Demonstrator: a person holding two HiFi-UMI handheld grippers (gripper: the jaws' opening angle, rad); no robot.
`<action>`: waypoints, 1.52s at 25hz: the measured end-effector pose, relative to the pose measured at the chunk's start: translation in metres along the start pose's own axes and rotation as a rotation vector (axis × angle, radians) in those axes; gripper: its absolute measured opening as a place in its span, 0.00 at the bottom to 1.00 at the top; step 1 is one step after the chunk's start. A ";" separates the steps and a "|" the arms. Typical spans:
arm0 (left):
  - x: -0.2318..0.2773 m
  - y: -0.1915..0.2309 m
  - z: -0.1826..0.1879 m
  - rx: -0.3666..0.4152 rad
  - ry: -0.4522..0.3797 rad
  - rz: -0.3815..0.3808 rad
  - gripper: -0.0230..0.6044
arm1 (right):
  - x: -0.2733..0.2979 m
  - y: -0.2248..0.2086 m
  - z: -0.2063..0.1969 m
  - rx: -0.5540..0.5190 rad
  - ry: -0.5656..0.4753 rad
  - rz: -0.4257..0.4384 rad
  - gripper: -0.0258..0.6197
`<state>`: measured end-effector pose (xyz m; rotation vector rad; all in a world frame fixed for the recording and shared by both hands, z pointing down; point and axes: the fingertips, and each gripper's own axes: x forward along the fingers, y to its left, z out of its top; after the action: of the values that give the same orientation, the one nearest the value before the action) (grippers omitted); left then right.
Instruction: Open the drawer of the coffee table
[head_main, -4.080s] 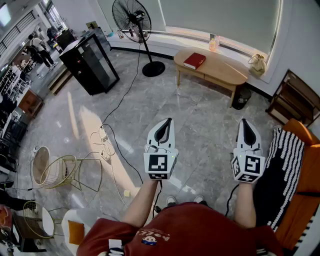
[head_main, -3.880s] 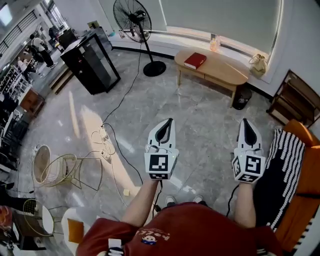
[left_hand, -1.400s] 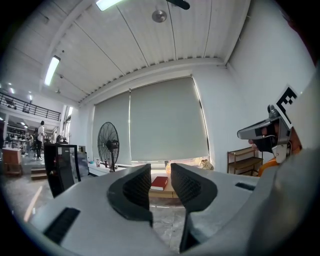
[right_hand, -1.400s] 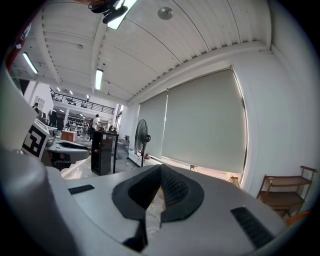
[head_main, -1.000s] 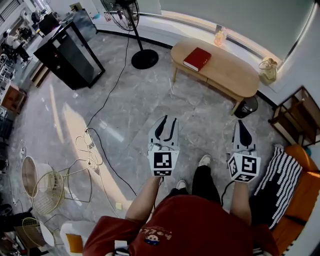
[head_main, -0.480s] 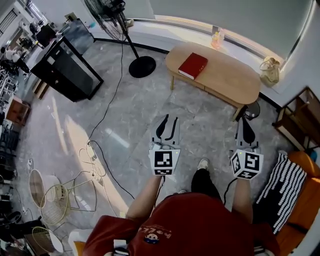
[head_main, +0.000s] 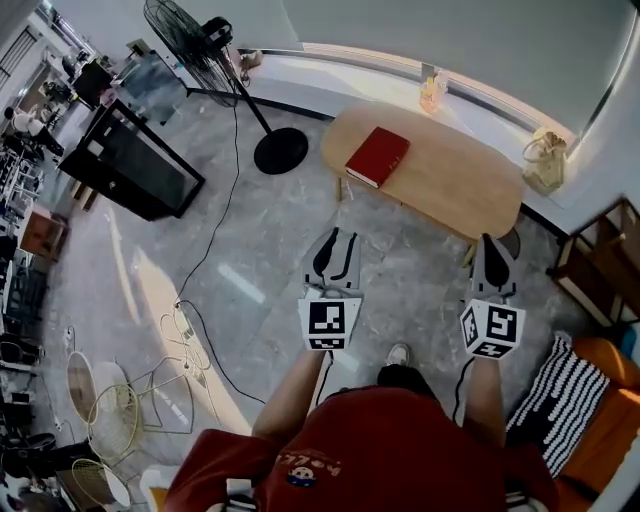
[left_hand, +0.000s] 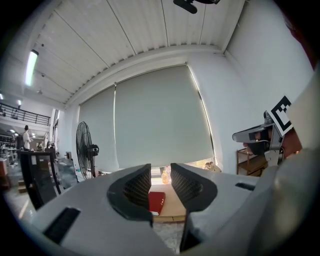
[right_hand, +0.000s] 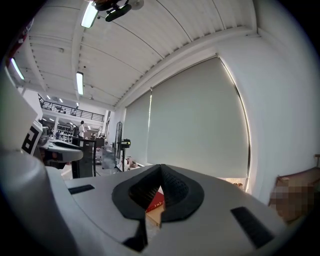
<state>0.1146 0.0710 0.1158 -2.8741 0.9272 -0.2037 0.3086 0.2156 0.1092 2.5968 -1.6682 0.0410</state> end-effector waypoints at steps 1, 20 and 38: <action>0.010 -0.002 0.002 0.002 -0.001 0.004 0.21 | 0.009 -0.006 0.000 0.003 0.000 0.006 0.03; 0.093 0.103 -0.017 -0.022 -0.015 -0.005 0.21 | 0.134 0.063 0.007 -0.038 0.007 0.040 0.03; 0.140 0.239 -0.034 -0.010 -0.048 -0.070 0.21 | 0.225 0.160 0.019 -0.061 0.011 -0.039 0.03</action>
<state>0.0847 -0.2066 0.1259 -2.9094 0.8223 -0.1363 0.2565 -0.0563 0.1075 2.5786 -1.5893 0.0032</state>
